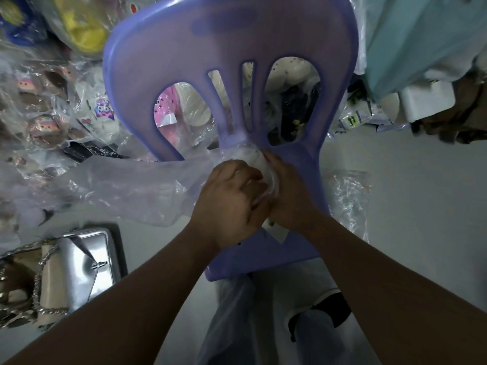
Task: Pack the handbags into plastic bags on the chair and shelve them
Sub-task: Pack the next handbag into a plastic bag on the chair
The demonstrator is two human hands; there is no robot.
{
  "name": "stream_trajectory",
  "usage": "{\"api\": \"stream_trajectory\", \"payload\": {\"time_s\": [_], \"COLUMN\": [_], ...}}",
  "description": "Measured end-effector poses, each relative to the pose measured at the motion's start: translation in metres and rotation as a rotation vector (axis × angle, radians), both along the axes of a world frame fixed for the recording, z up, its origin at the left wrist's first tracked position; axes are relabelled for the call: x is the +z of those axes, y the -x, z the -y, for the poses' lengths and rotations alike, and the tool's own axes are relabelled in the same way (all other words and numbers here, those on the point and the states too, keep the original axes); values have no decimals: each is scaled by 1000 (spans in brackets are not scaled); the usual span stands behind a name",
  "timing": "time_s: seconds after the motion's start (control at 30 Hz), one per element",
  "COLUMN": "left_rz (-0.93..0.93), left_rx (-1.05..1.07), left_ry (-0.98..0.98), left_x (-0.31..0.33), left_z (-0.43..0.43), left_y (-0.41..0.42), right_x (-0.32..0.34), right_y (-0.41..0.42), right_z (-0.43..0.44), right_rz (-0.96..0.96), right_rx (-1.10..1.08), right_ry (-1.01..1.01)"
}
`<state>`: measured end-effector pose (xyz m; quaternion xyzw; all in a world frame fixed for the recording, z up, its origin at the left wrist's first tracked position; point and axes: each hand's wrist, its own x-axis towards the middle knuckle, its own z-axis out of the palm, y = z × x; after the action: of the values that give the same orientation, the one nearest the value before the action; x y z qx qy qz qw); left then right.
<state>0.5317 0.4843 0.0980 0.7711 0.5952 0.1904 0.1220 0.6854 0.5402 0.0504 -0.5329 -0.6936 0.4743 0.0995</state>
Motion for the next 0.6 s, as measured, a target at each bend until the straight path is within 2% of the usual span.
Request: {"api": "stream_trajectory", "payload": {"time_s": [0.07,0.13,0.3,0.4,0.5,0.57,0.6], "left_rz": [-35,-78,-163,-25,85,265,429], "left_rx": [20,67,59,135,275,513,708], "left_ry": [-37,-61,-27,0,-63,-29,38], "left_x": [3,8,-2,-9,-3,-7,-11], "left_z": [5,13,32,31,28,24,19], "left_y": [-4,-7,-7,-3,-3,-1,2], "right_x": [-3,0,2,5,9,10,10], "right_y": [-1,-1,-2,2,6,7,7], "right_z": [1,3,-3,-6,-7,-6,-3], "right_rz": [-100,-229,-259,-260,-305,-291,-253], "right_rx": [-75,-261,-519,-601,-698,-741,-742], "right_ry": [27,90,15,-13,-21,-68,-99]}}
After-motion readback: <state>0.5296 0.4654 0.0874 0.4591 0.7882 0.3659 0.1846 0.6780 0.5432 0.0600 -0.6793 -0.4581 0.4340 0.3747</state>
